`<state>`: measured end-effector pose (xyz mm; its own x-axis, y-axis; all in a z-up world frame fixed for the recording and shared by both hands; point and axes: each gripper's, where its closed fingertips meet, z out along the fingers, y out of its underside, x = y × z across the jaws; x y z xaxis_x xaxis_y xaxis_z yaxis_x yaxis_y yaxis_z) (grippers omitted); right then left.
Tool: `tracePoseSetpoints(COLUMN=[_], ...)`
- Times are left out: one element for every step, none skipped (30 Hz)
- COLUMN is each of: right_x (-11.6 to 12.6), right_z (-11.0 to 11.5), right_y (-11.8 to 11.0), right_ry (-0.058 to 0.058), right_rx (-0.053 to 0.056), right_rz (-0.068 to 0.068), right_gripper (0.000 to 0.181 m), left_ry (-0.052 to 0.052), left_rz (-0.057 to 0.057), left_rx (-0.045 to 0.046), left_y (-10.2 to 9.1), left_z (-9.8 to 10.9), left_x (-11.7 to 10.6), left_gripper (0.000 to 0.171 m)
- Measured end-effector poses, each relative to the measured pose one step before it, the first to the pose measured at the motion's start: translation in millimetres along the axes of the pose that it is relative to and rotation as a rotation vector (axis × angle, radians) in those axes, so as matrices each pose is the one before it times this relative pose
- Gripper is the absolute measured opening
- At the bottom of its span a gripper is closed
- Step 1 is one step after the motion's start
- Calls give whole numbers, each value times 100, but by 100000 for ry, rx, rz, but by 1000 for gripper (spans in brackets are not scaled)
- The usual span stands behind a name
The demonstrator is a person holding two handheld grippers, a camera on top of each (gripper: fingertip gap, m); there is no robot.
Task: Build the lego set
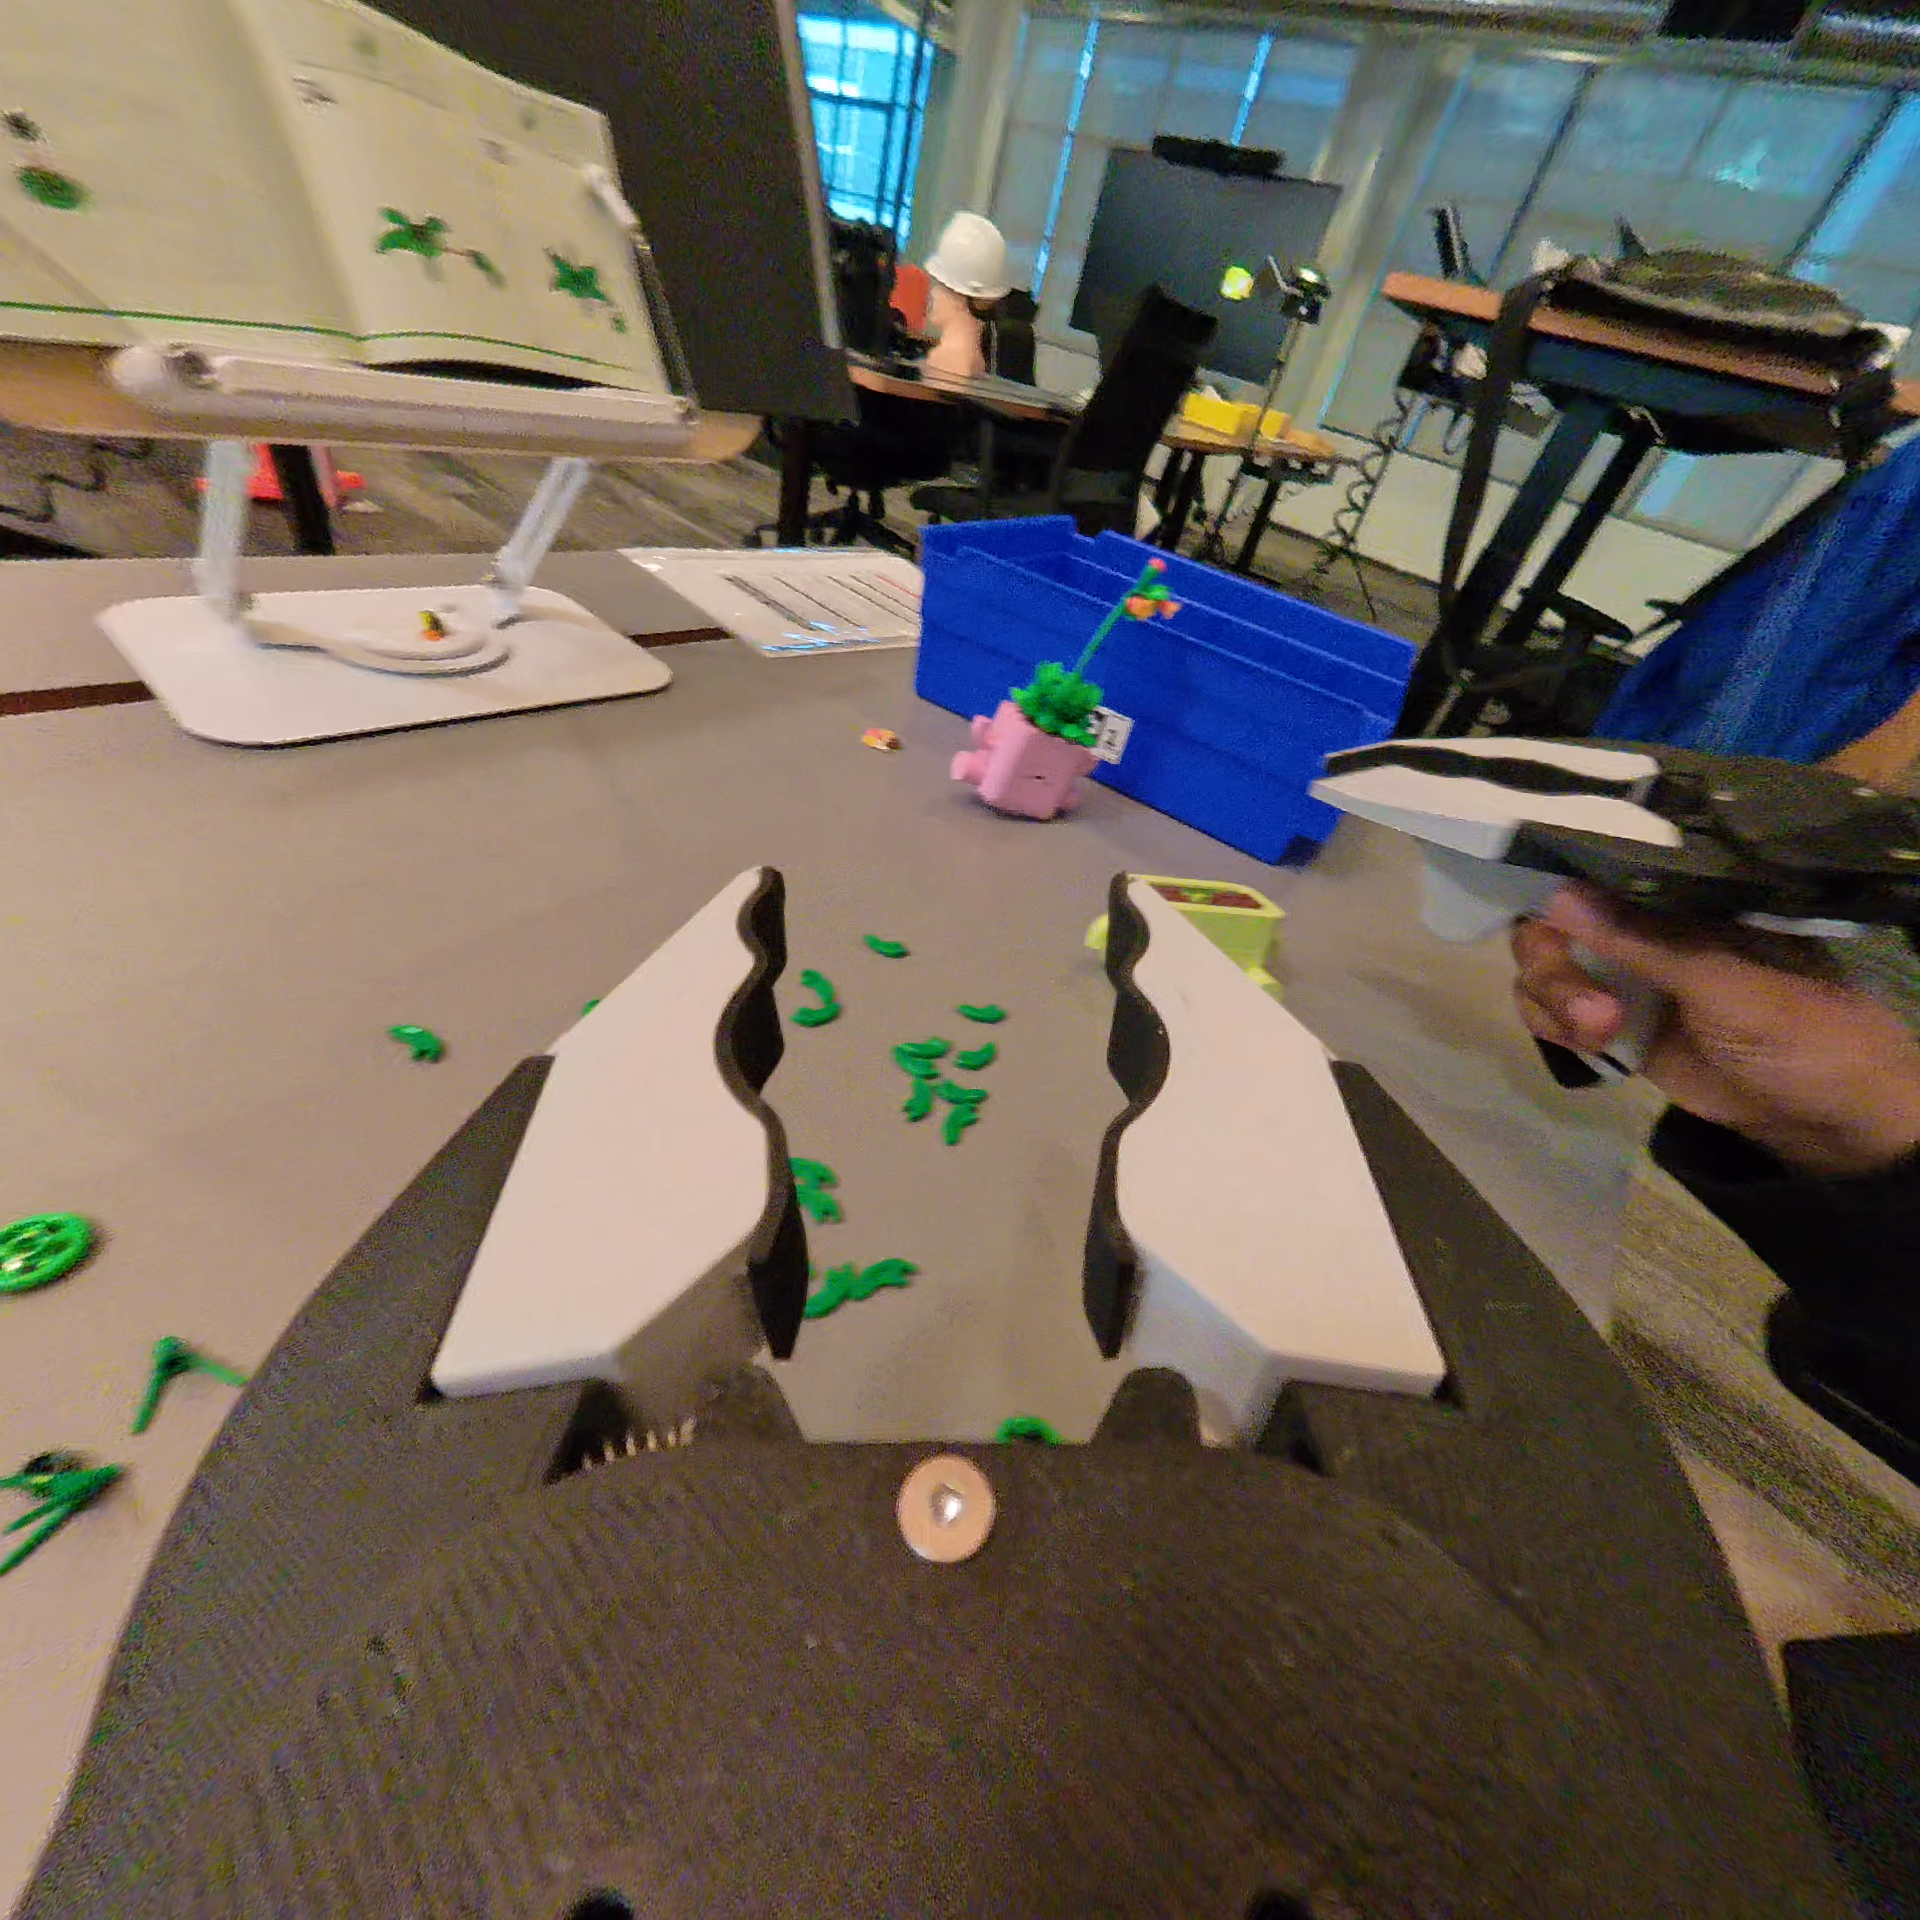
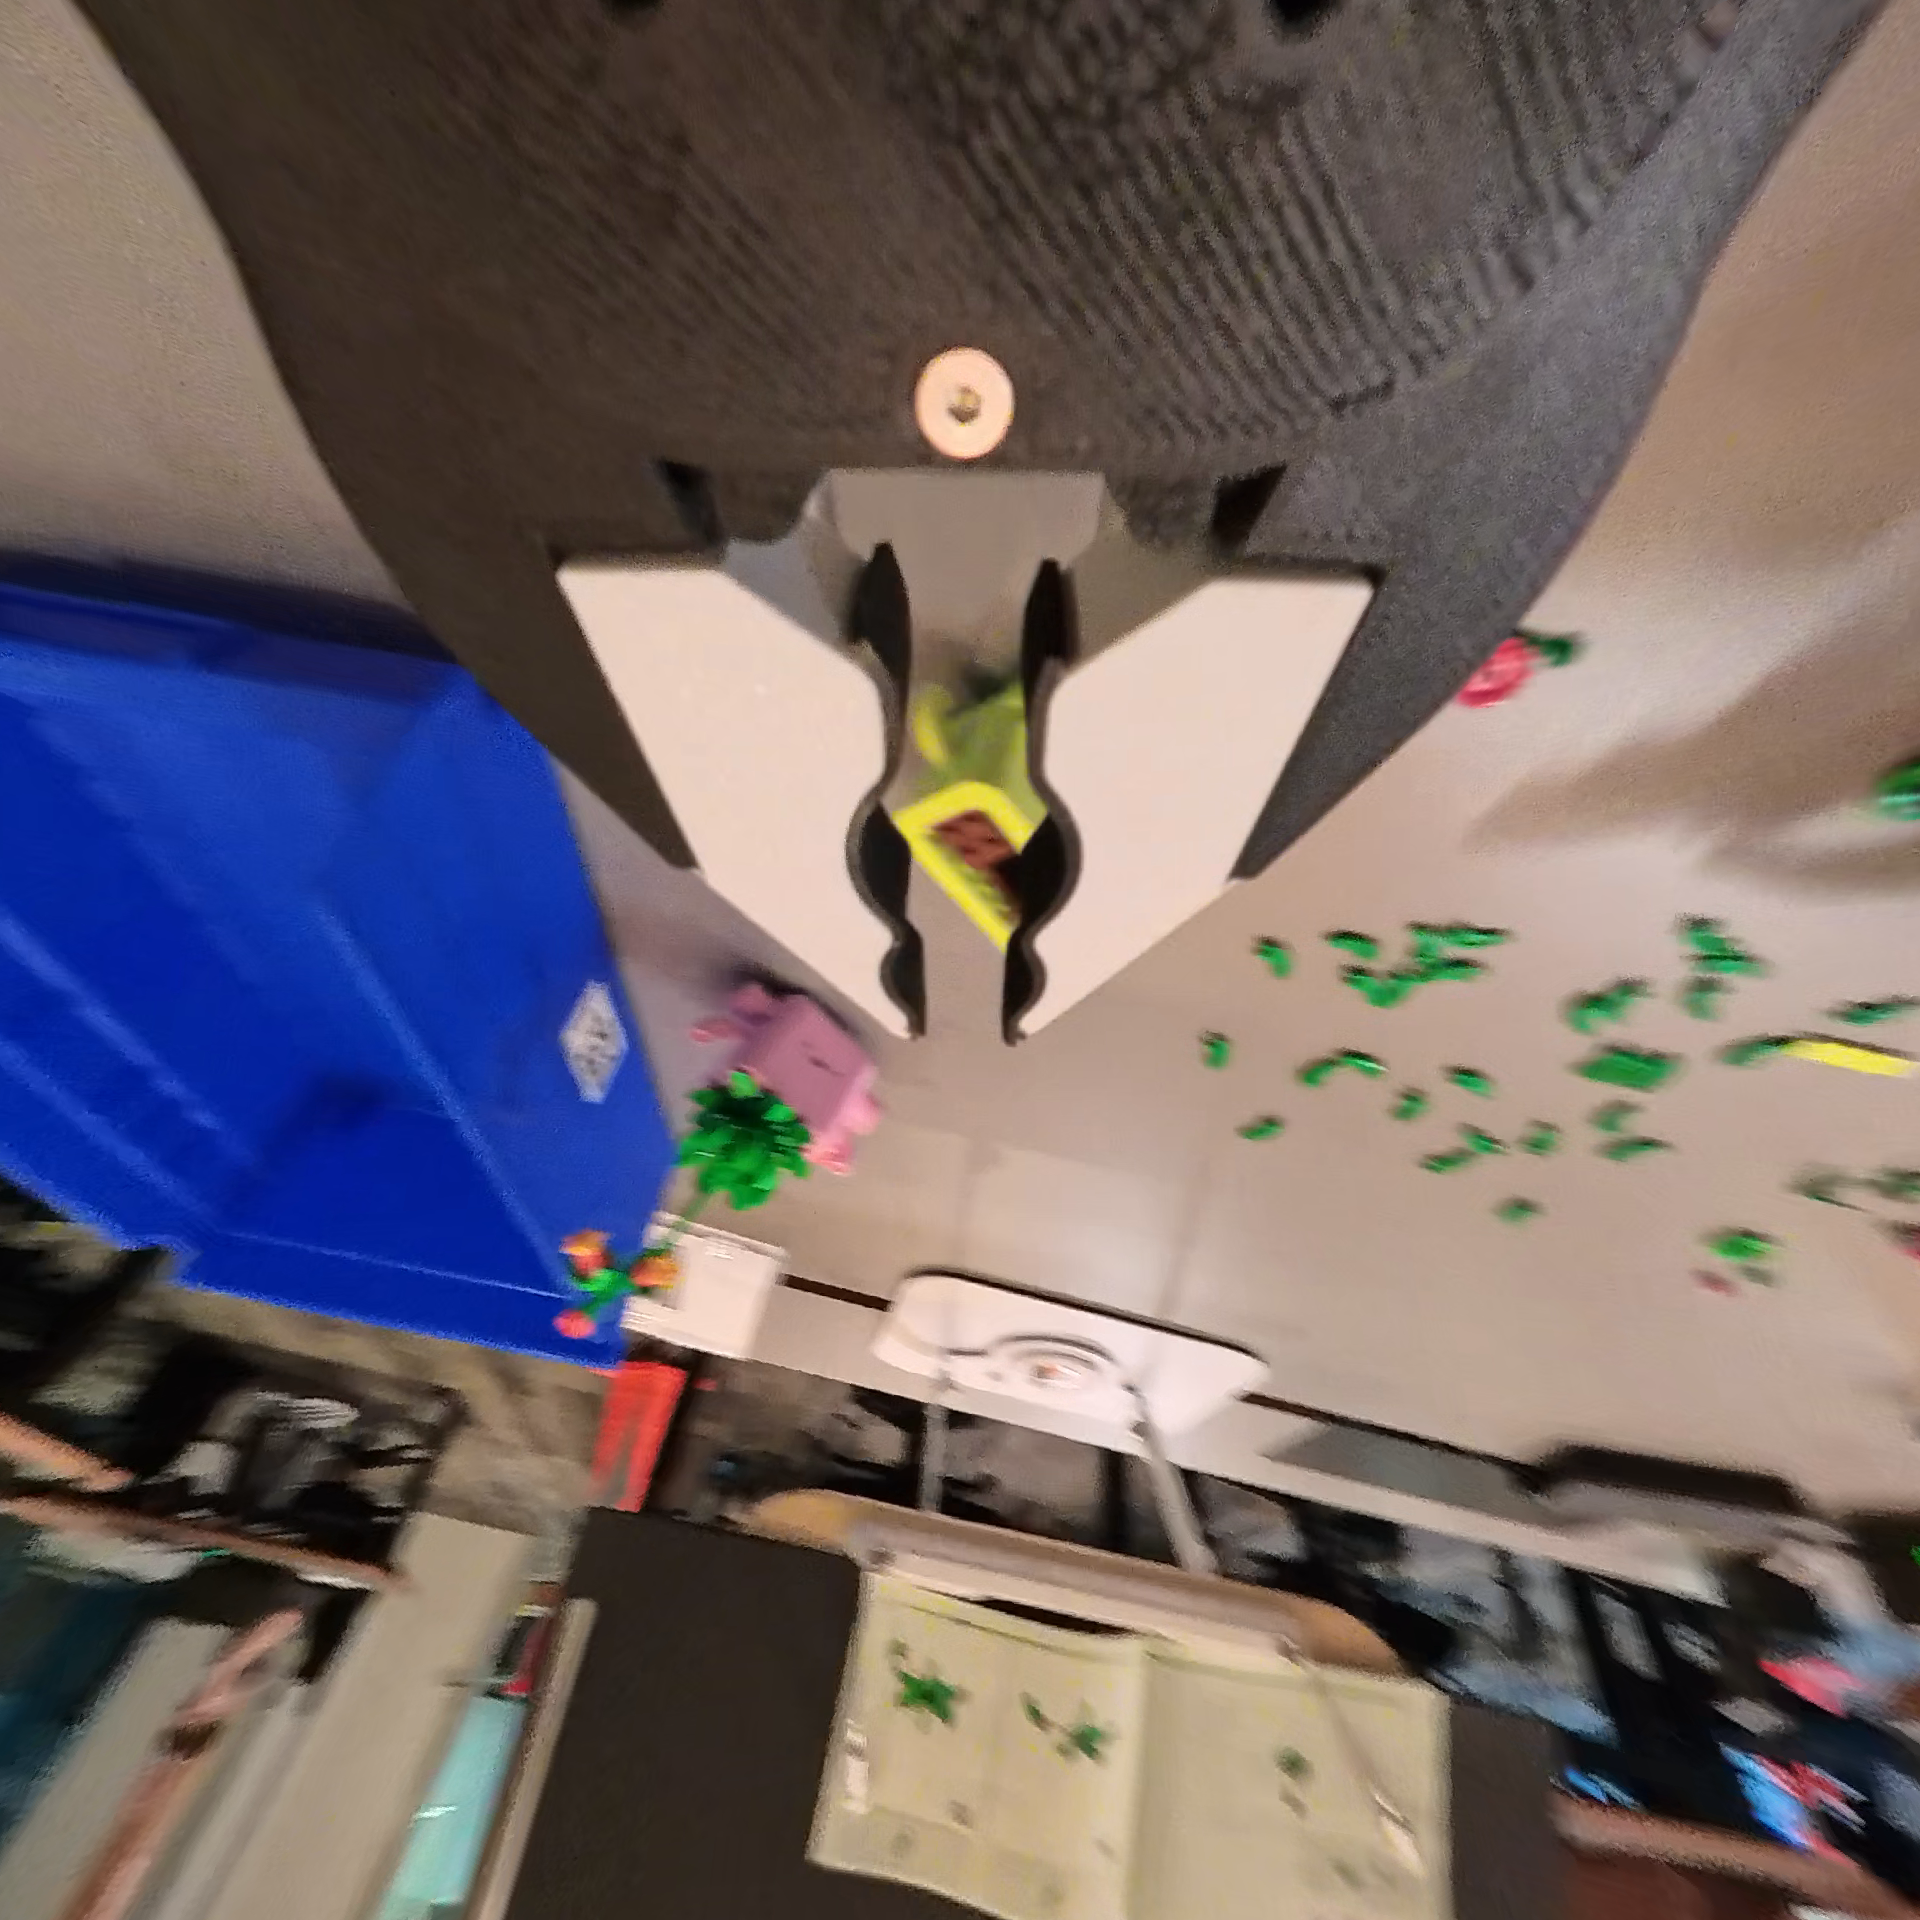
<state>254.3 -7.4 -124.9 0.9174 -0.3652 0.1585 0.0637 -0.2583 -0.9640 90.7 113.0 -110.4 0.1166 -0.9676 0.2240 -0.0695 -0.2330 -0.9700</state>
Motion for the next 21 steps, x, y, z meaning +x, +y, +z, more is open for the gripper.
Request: tracePoseSetpoints(right_x=[-1256,-1478,-1470,-1391,-1278,-1127,-1259,-1316,-966,-387,46,103,-106,-396,-575,-635,-775,-861,-879,-860,-936], right_z=[-113,-47,107,278,433,564,579,624,654,687,640,560,397,152,-2,84,358,245,266,209,183], right_y=[-374,-384,-383,-314,-241,-171,-165,-73,86,227,270,181,-43,-319,-443,-381,-242,-48,169,317,522], right_ry=[-8311,-9094,-8571,-7684,-6548,-5454,-5352,-4834,-2608,616,2615,2642,1089,-608,-1761,-2338,-2814,-3207,-2788,-2046,-1960], right_rx=[2510,2810,2792,2472,2027,1647,1600,1102,-388,-1868,-2695,-2603,-1403,528,1632,1619,954,10,-481,-613,-853], right_rz=[3964,4192,4858,5580,6029,5558,3790,748,-3151,-6187,-7226,-5889,-3435,-1085,703,2093,3210,3190,2618,2041,1419], right_gripper=[20,26,30,32,34,39,42,43,43,43,43,42,41,40,39,38,37,37,37,37,36], left_ry=[-1294,-1494,-843,-259,289,711,-575,-2306,-2113,-473,-1299,-1965,-903,-1190,-1695,-779,699,1896,2165,2225,1955], left_rz=[-1290,-2367,-2774,-2773,-2403,-1561,-459,320,406,466,662,1556,1936,1611,1403,1468,927,143,-485,-487,20], left_rx=[810,798,1089,1028,1131,1274,966,707,68,-415,-715,-229,727,359,-743,-1216,-1449,-1775,-1575,-1098,-1049], left_y=[218,120,-20,-73,-106,-105,-50,-66,-80,-200,-312,-458,-591,-486,-235,6,201,370,466,524,638], left_z=[-82,-60,-44,-5,8,27,51,88,121,129,84,9,-107,-156,-184,-198,-209,-269,-346,-427,-465], left_x=[-1126,-1134,-984,-818,-611,-431,-483,-622,-470,-143,-198,-254,-107,-161,-266,-153,109,396,551,640,623], left_gripper=[64,70,74,76,78,77,77,77,77,76,74,72,71,69,67,64,59,53,50,48,46])
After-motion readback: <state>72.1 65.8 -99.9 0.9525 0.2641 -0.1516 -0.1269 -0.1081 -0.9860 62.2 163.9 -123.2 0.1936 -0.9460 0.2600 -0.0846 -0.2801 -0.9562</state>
